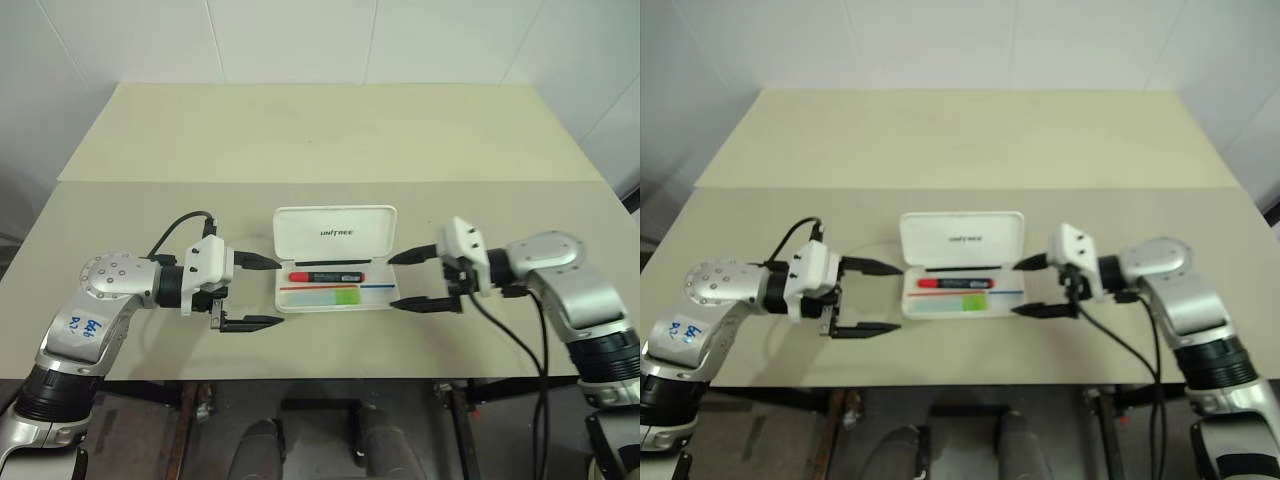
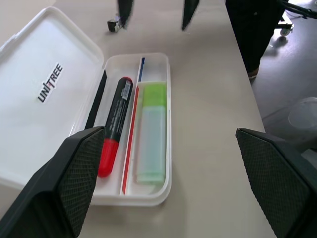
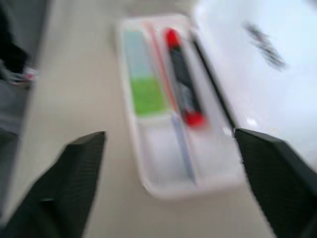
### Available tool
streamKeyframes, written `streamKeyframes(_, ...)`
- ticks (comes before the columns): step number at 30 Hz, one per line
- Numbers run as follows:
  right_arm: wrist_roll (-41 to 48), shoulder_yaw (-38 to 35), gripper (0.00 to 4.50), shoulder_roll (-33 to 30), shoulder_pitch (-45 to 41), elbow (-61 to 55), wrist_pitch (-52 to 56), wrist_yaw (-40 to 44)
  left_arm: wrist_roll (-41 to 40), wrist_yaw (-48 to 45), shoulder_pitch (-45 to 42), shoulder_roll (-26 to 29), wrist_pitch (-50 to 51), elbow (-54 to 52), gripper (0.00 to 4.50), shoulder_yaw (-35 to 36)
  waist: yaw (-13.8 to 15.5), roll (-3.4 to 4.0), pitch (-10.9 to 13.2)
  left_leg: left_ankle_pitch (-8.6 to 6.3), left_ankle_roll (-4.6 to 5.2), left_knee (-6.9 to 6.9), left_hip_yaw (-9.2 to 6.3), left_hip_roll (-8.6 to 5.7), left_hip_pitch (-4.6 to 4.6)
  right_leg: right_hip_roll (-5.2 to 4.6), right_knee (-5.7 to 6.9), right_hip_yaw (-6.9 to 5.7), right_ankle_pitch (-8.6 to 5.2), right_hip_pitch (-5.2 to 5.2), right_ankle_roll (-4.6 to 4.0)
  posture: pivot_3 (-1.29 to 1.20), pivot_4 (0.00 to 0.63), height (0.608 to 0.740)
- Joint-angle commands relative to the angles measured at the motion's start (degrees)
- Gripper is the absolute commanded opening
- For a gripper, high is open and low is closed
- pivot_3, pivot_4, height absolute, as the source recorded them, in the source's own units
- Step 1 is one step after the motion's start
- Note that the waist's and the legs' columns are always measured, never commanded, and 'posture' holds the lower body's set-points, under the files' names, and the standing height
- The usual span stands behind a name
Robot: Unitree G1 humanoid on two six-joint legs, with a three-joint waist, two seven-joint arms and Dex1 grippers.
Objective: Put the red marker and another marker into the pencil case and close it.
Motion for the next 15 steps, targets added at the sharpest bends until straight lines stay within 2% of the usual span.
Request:
streamKeyframes(1, -3.5, -2.2, 4.46, -1.3, -2.1, 8.6, -6.0, -1.6, -0.2, 0.3, -1.2, -0.6, -0.3, -1.6, 4.5, 0.0, -0.1, -0.01, 0.0, 0.0, 0.01, 0.0, 0.01, 0.0, 0.01, 0.0, 0.0, 0.0, -0.01, -0.01, -0.01, 0.0, 0.15, 0.74)
streamKeyframes(7, -7.7, -3.1, 4.46, 0.8, -6.1, 24.7, -12.3, -7.2, 0.2, 0.2, -2.0, -1.5, -0.7, -1.0, 4.5, -0.5, -0.2, -0.02, 0.0, 0.02, 0.03, 0.06, 0.17, -0.01, 0.02, 0.0, 0.0, 0.2, -0.03, -0.01, -0.05, 0.0, 0.15, 0.74)
streamKeyframes(15, -11.4, -2.1, 4.46, 3.7, -12.0, 39.9, -18.2, -8.3, 0.5, 0.0, -3.5, -2.2, -0.9, -0.3, 4.5, -1.3, -0.5, -0.02, 0.0, 0.02, 0.03, 0.05, 0.26, -0.02, 0.03, 0.01, 0.01, 0.32, 0.12, -0.02, 0.21, 0.0, 0.15, 0.74)
